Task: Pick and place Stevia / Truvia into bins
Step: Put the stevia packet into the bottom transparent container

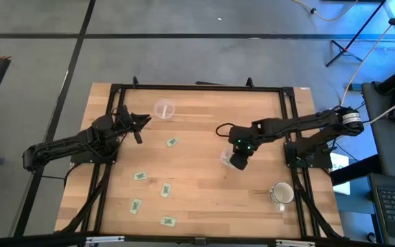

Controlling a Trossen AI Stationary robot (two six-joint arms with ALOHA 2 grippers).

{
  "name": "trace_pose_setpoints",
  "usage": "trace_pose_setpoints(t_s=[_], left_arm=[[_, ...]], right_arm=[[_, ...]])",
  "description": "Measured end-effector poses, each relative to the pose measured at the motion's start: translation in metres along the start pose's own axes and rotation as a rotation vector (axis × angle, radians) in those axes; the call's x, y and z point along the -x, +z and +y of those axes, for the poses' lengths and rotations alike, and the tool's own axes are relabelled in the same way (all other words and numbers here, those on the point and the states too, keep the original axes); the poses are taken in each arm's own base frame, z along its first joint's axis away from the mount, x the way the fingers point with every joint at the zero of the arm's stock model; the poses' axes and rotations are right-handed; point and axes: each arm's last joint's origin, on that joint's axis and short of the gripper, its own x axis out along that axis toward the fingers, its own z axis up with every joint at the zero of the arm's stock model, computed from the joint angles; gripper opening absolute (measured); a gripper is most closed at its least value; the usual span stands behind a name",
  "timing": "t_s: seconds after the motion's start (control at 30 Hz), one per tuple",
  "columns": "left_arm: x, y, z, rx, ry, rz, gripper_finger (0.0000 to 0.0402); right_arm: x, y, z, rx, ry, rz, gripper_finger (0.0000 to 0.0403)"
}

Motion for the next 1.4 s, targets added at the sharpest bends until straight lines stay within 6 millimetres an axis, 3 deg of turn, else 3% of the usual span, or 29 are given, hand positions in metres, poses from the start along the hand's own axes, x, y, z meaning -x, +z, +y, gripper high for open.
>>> trace_pose_setpoints(t_s=[0.57, 0.8, 1.0, 1.4], left_arm=[[0.0, 0.0, 0.0, 0.0, 0.0, 0.0, 0.0063], [0.0, 0.0, 0.0, 0.0, 0.0, 0.0, 0.0063], [0.0, 0.0, 0.0, 0.0, 0.0, 0.0, 0.0063], [0.0, 0.0, 0.0, 0.0, 0.0, 0.0, 0.0063]], right_arm=[[-0.003, 0.005, -0.011, -0.001, -0.016, -0.033, 0.0], [-0.022, 0.008, -0.014, 0.016, -0.047, 0.033, 0.0], [-0.026, 0.01, -0.014, 0.038, -0.054, 0.034, 0.0002], [-0.025, 0.013, -0.013, 0.114, -0.051, 0.013, 0.0079]])
